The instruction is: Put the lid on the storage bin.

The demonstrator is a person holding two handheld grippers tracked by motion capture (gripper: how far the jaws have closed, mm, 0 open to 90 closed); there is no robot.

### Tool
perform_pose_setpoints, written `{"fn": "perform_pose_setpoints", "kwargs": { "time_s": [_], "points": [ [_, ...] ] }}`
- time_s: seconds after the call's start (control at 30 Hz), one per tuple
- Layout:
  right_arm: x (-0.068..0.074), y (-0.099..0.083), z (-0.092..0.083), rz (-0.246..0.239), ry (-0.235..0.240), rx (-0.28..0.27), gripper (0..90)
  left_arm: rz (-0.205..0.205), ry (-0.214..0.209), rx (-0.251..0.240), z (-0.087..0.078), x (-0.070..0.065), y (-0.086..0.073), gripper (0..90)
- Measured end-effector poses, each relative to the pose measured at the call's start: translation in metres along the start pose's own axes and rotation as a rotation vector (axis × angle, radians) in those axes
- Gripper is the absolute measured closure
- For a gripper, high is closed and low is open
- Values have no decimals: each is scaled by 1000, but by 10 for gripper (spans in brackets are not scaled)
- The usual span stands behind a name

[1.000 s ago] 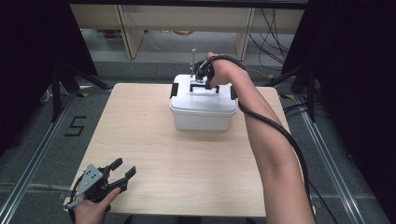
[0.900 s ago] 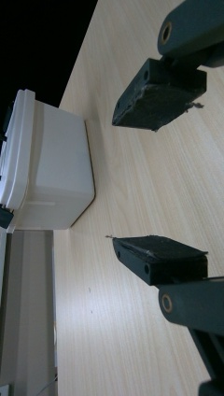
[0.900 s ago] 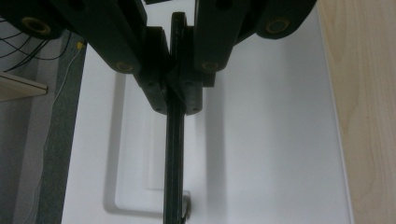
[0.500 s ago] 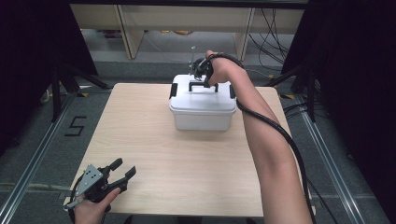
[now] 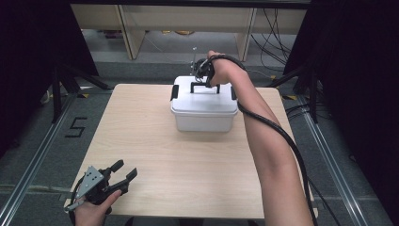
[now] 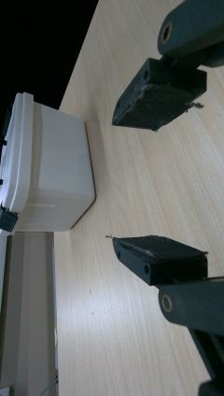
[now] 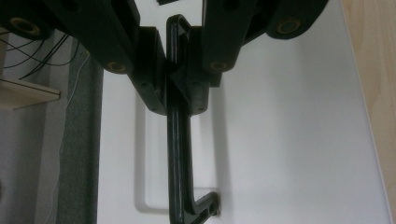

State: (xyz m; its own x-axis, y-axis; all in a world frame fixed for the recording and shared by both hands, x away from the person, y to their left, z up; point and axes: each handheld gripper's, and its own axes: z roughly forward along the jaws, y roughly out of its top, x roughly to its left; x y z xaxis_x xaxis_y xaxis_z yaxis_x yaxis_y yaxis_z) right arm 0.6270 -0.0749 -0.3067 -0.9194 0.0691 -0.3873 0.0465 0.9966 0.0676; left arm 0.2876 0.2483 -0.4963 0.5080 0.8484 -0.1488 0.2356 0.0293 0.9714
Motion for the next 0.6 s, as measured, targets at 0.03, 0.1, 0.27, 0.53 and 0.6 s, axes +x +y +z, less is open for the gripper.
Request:
{"fn": "perform_pose_setpoints", "kwargs": {
  "time_s": [0.03,0.1,0.27,0.53,0.6],
  "points": [
    [1,1,-1,10,6,3,777,0,0,2,0,0,0,343],
    [2,1,-2,-8,-8,-4,773,-4,-1,0,1,0,0,343],
    [0,3,-3,-22,-13,-3,815,0,-6,-1,1,-1,0,343],
    [3,2,-4,14,10,1,834,-3,-9,-6,2,-1,0,343],
    [2,2,-4,-5,-2,-4,834,0,-6,-2,1,-2,0,343]
  ]
}}
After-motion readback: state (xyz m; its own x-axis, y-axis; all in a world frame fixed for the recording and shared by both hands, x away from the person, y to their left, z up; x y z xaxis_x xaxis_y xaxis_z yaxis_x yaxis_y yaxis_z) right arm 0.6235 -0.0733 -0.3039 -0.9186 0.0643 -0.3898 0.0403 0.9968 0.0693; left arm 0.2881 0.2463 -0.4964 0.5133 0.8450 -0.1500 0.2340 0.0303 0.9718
